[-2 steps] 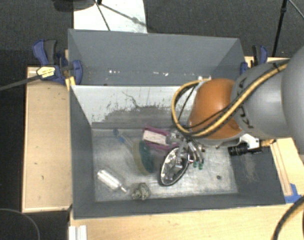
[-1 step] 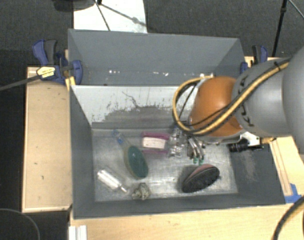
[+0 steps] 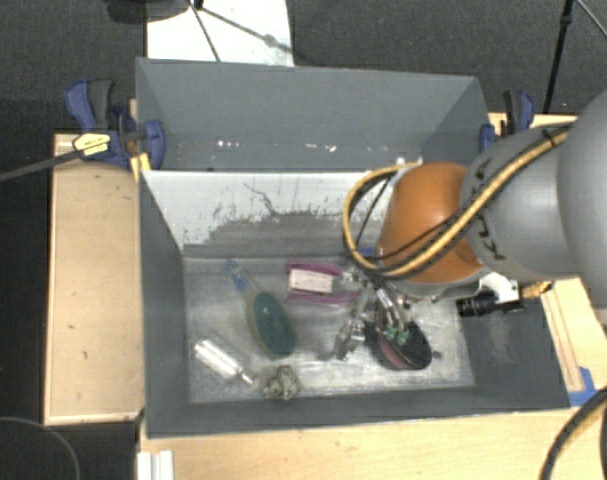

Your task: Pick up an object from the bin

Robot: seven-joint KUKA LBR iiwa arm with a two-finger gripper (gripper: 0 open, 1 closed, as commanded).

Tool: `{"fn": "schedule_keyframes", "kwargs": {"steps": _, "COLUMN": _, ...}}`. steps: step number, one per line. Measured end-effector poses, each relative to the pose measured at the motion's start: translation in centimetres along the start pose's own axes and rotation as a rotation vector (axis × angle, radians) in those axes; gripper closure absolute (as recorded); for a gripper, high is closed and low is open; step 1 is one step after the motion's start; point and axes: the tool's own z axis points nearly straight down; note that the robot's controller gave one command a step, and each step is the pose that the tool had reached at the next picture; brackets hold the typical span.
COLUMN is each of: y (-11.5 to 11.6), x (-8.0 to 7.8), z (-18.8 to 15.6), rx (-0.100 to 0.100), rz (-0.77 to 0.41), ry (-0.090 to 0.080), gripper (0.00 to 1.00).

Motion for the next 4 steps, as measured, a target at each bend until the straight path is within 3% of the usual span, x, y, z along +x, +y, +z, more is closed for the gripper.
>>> {"fn": "schedule_keyframes", "kwargs": {"steps": 1, "y": 5.1, "x": -3.7, "z": -2.6, "rx": 0.007, "rz": 0.189, "ry": 0.007, "gripper": 0.00}}
{"fn": "schedule_keyframes", "kwargs": {"steps": 2, "y": 5.9, "x": -5.7, "z": 0.5, "rx": 0.001, "rz": 0.403, "ry": -0.011, "gripper": 0.00}}
{"fn": "schedule_keyframes", "kwargs": {"steps": 3, "y": 5.8, "x": -6.1, "z": 0.2, "rx": -0.001, "rz": 0.400, "ry": -0.021, "gripper": 1.00}}
{"fn": "schedule_keyframes", "kwargs": {"steps": 4, "y": 4.8, "x": -5.9, "z": -15.0, "rx": 0.009, "rz": 0.403, "ry": 0.004, "gripper": 1.00}}
